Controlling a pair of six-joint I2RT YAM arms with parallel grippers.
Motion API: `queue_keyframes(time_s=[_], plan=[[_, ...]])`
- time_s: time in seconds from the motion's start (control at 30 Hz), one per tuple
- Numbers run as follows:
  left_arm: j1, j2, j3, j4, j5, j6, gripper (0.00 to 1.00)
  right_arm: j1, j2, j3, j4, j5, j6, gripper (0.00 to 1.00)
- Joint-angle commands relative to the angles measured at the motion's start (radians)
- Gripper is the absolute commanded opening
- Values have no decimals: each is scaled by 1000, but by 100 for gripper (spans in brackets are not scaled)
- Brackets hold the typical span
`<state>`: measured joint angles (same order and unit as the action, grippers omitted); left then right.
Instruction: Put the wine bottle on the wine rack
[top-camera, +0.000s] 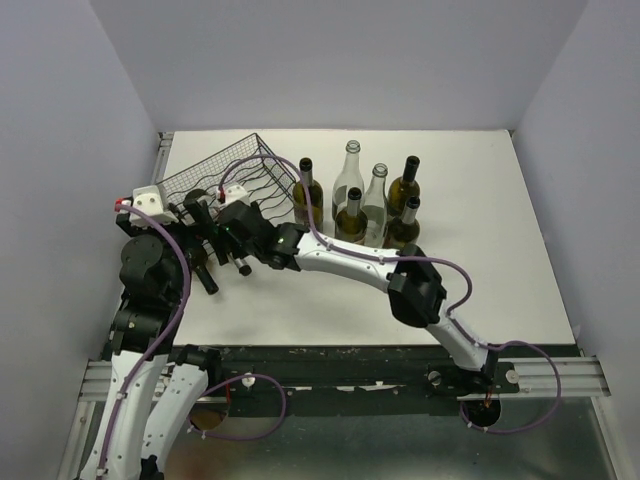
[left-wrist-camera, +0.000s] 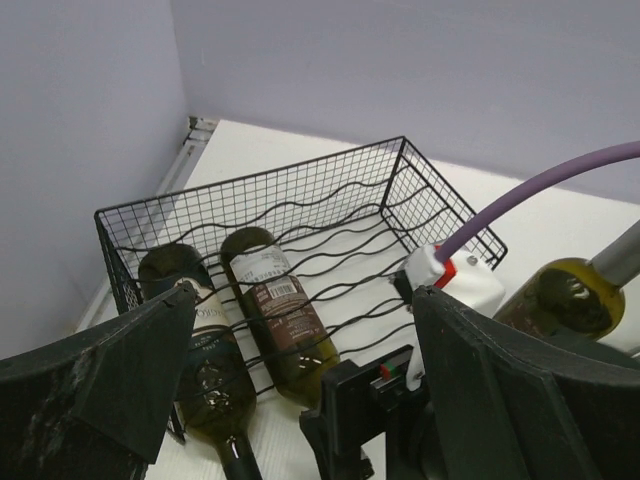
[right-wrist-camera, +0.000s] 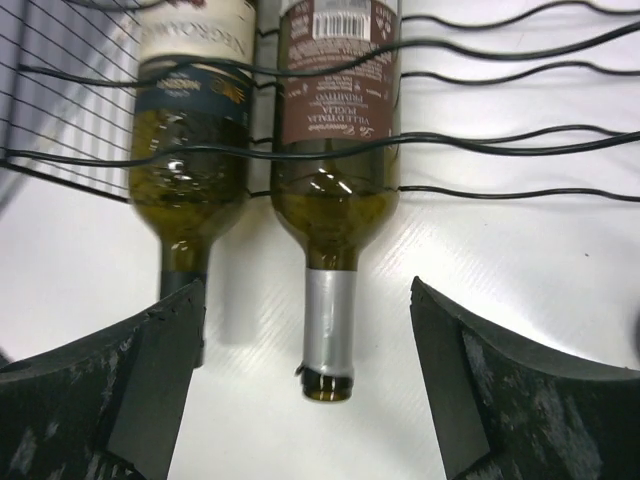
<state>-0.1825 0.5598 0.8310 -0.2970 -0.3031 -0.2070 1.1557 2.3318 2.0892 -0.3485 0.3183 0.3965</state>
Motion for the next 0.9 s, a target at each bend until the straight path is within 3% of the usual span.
queue_keyframes(time_s=[0.0,0.17,0.53,0.73,0.87], plan=[[6,-31,78,-66,25,-3,99,1,-127,-34,-59,-21,28,91],[8,-63,158,-166,79,-28,99,2,-267,-89,-171,135,45,91],[6,-97,206,-275,278,-2,99,-11,-699,-282,-245,278,35,87],[6,-75,175,-254,375,-34,99,-25,-782,-274,-374,454,37,89],[6,-22,157,-199,453,-51,99,-27,-833,-363,-376,548,77,89]])
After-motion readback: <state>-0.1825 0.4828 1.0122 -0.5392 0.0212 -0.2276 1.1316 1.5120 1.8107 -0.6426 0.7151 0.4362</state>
